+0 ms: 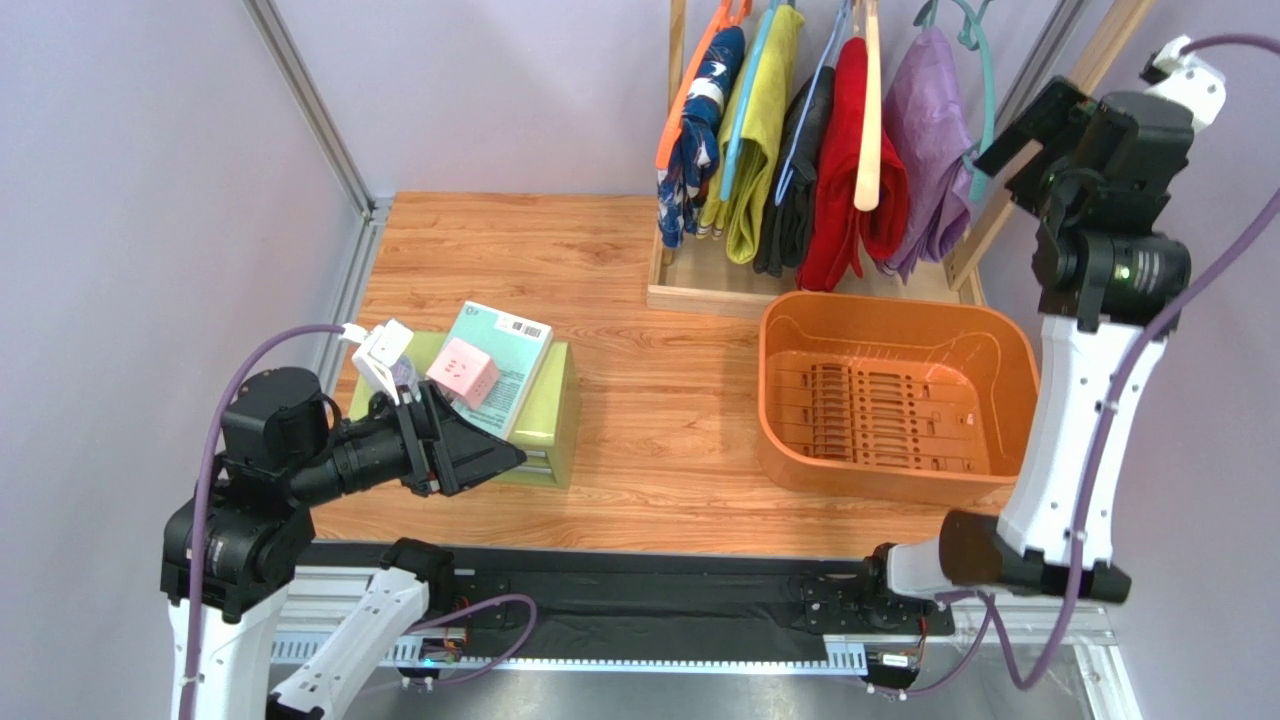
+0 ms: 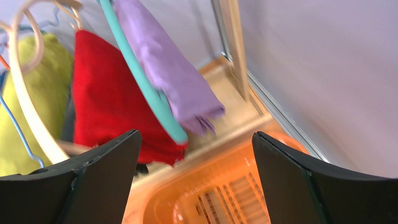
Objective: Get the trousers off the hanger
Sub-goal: Grab a hanger with trousers on it with the right arm
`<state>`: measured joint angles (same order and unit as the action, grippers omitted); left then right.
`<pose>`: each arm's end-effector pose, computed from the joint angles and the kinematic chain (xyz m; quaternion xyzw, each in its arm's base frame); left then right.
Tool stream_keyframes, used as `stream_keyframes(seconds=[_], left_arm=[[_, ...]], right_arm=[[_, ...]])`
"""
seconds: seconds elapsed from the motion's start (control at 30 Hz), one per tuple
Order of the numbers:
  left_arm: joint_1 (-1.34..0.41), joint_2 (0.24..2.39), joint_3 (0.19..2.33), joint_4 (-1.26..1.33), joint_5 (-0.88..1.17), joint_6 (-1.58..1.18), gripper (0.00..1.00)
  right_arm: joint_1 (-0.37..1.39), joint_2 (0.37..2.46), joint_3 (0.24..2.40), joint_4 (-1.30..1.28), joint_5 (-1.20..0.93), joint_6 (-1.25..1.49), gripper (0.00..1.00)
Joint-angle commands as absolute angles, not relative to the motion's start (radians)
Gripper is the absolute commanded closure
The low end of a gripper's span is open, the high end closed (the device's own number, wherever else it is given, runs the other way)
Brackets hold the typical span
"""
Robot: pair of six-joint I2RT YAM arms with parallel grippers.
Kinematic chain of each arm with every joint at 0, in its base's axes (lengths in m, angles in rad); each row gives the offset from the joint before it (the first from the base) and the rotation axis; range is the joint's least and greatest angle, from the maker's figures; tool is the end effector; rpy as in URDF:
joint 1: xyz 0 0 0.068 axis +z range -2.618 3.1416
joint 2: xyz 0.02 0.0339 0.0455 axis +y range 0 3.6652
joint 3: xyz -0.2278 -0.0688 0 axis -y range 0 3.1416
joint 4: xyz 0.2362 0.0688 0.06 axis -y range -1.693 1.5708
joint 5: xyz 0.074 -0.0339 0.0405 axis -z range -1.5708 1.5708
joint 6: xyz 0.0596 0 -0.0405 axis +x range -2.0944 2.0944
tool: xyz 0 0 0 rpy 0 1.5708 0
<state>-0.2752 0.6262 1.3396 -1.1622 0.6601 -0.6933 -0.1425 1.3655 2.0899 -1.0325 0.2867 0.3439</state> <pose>0.0708 -0.0580 0.3944 0.0024 0.8194 -0.4772 0.3177 0.2309 -0.0502 0.4982 0.2742 0.7551 -0.0560 0.5928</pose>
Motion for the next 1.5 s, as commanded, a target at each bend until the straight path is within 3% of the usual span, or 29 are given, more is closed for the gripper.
stream_keyframes(seconds=[0.0, 0.37, 0.4, 0.43, 0.5, 0.57, 0.6, 0.63, 0.73, 0.87, 0.9, 0.97, 1.0, 1.27, 1.47], left_arm=[[-0.276, 0.663, 1.365, -1.126, 0.770, -0.634, 0.23], [-0.276, 0.701, 1.351, -1.036, 0.795, -0.652, 0.23], [-0.276, 0.704, 1.353, -1.035, 0.798, -0.653, 0.23], [-0.276, 0.715, 1.354, -1.034, 0.799, -0.652, 0.23], [-0.276, 0.724, 1.359, -1.032, 0.798, -0.647, 0.23], [-0.276, 0.738, 1.364, -1.032, 0.799, -0.640, 0.23], [-0.276, 0.744, 1.365, -1.034, 0.801, -0.638, 0.24], [-0.276, 0.752, 1.365, -1.032, 0.802, -0.638, 0.24], [-0.276, 0.761, 1.370, -1.032, 0.804, -0.638, 0.24], [-0.276, 0.765, 1.374, -1.034, 0.810, -0.646, 0.25], [-0.276, 0.765, 1.376, -1.034, 0.810, -0.647, 0.25], [-0.276, 0.769, 1.384, -1.034, 0.816, -0.653, 0.25], [-0.276, 0.772, 1.387, -1.032, 0.825, -0.666, 0.25], [-0.276, 0.761, 1.420, -1.008, 0.871, -0.724, 0.25], [-0.276, 0.727, 1.404, -0.968, 0.888, -0.790, 0.25]], right_arm=[[-0.193, 1.511, 2.218, -0.833, 0.025, 0.275, 0.07], [-0.201, 1.664, 2.273, -0.695, -0.129, 0.278, 0.16], [-0.202, 1.672, 2.278, -0.689, -0.136, 0.285, 0.28], [-0.202, 1.690, 2.283, -0.678, -0.150, 0.288, 0.33], [-0.202, 1.710, 2.305, -0.672, -0.175, 0.299, 0.42], [-0.201, 1.738, 2.322, -0.666, -0.190, 0.308, 0.44], [-0.202, 1.753, 2.325, -0.660, -0.202, 0.307, 0.58], [-0.202, 1.759, 2.327, -0.651, -0.210, 0.307, 0.62], [-0.202, 1.772, 2.329, -0.632, -0.230, 0.321, 0.71], [-0.202, 1.763, 2.293, -0.577, -0.287, 0.348, 0.74], [-0.202, 1.753, 2.280, -0.560, -0.296, 0.351, 0.84], [-0.202, 1.743, 2.249, -0.522, -0.307, 0.359, 0.88], [-0.202, 1.732, 2.241, -0.509, -0.310, 0.370, 0.99], [-0.207, 1.701, 2.253, -0.397, -0.316, 0.454, 1.00], [-0.218, 1.605, 2.135, -0.218, -0.293, 0.575, 1.00]])
